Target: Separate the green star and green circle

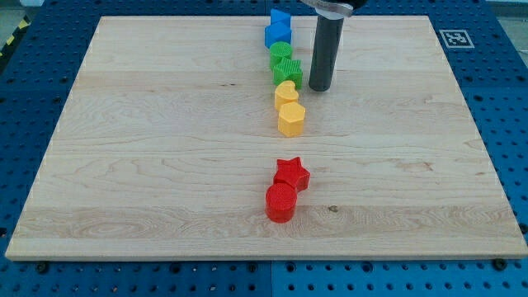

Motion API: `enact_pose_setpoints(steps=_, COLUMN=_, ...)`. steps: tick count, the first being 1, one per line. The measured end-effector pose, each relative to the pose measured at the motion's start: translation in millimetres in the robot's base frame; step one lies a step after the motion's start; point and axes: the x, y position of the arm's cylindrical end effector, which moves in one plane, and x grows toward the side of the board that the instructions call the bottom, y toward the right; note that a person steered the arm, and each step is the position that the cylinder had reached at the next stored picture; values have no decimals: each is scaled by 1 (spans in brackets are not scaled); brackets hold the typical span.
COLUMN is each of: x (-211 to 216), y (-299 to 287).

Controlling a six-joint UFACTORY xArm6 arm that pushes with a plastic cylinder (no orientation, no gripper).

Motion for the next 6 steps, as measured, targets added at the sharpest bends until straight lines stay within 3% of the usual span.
enact_pose_setpoints(steps=3, x=-35, y=-44)
enact_pose_setpoints(steps=6, x=-27, y=-46)
